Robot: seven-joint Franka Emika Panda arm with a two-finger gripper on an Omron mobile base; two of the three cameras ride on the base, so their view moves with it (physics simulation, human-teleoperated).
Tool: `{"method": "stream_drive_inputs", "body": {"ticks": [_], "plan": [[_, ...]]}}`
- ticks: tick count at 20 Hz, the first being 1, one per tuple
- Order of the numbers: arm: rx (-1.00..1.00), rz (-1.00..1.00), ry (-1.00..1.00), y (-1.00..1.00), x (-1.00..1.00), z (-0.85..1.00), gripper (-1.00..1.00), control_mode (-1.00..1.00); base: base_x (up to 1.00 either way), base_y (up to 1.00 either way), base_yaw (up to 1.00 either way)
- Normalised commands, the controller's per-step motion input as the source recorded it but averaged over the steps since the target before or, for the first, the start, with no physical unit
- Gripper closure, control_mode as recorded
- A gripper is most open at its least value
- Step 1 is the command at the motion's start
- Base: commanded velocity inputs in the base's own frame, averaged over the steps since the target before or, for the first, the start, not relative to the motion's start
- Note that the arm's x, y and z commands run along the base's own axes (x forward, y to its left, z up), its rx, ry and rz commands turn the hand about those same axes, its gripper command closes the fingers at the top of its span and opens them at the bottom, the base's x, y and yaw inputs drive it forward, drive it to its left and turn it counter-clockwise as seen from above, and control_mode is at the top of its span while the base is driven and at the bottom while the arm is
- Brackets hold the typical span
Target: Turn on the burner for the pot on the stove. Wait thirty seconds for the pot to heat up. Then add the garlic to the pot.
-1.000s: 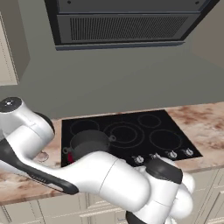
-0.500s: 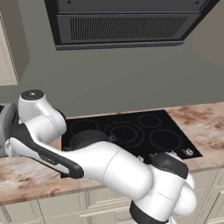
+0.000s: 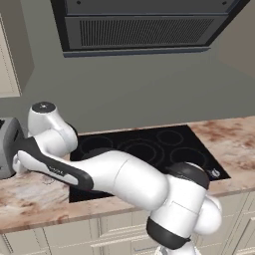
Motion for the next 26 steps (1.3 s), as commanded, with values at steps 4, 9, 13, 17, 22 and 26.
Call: {"method": "stream_drive_inputs", "body": {"ticks": [4,9,13,17,22,26], "plan": [[0.0,0.0,0.0,0.0,0.23,-0.26,-1.0,-1.0,0.0,0.0,0.0],[0.0,0.0,0.0,0.0,0.12,-0.36,-1.0,-1.0,0.0,0.0,0.0],[0.0,0.0,0.0,0.0,0.0,-0.26,-1.0,-1.0,0.0,0.0,0.0],[0.0,0.0,0.0,0.0,0.01,-0.24,-1.0,-1.0,0.0,0.0,0.0],[0.0,0.0,0.0,0.0,0.1,-0.26,-1.0,-1.0,0.0,0.0,0.0],[0.0,0.0,-0.02,0.0,0.2,-0.25,-1.0,-1.0,0.0,0.0,0.0]]}}
